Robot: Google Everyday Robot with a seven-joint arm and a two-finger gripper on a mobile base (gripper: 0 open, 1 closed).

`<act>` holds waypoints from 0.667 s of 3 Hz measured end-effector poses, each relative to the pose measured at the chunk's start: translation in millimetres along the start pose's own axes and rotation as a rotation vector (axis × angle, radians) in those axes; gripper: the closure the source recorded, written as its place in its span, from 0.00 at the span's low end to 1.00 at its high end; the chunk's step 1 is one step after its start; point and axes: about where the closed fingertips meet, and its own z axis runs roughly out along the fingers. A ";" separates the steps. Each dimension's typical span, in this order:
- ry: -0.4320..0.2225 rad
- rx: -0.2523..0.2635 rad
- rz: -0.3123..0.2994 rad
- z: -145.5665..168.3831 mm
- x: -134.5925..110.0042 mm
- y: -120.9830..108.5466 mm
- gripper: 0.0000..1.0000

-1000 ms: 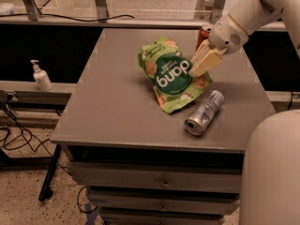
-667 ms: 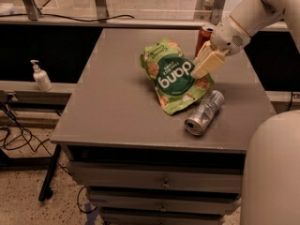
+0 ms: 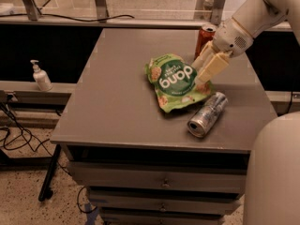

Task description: Move green rice chip bag near coke can

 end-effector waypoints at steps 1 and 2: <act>0.001 -0.007 -0.002 2.0 0.1 1.0 0.00; -0.002 -0.007 -0.003 1.5 -0.8 2.2 0.00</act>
Offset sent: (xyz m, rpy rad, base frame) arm -0.0406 -0.0126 0.0061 -0.0278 0.1077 0.0851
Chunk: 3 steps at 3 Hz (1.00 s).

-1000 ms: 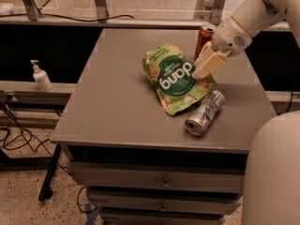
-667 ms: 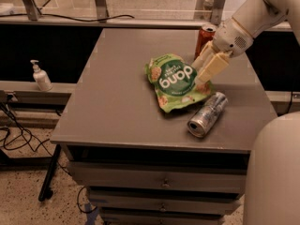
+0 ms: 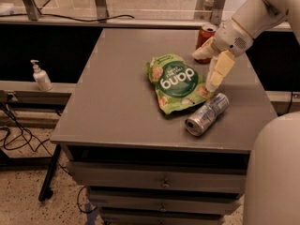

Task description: Move green rice chip bag near coke can

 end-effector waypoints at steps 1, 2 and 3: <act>-0.037 0.050 0.023 -14.1 0.1 1.3 0.00; -0.112 0.187 0.076 -54.5 5.6 11.1 0.00; -0.224 0.399 0.111 -114.2 7.3 30.3 0.00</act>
Offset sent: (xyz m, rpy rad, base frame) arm -0.0259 -0.0987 0.0951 0.1776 -0.2656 -0.4157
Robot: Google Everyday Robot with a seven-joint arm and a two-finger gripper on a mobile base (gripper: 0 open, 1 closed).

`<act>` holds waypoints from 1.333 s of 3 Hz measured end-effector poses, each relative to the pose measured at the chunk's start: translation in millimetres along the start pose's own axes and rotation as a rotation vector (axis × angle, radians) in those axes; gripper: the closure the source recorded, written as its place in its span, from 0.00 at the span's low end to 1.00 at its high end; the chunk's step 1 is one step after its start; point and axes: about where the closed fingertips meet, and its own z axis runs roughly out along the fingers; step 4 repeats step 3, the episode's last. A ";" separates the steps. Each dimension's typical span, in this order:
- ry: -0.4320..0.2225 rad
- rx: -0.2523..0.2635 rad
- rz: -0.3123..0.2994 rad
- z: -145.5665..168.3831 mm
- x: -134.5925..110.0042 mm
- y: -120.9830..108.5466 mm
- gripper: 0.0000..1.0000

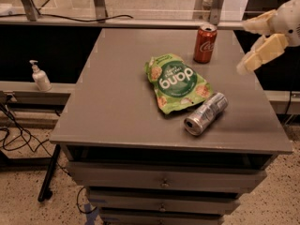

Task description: Move green rice chip bag near coke can

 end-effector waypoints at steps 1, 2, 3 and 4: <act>-0.120 0.187 0.002 -54.0 -9.4 1.7 0.00; -0.142 0.273 0.017 -67.6 -6.9 -14.7 0.00; -0.142 0.271 0.015 -66.2 -8.0 -14.9 0.00; -0.142 0.271 0.015 -66.2 -8.0 -14.9 0.00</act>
Offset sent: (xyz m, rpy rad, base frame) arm -0.0180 -0.0263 0.0369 0.0735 -0.1408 -0.1107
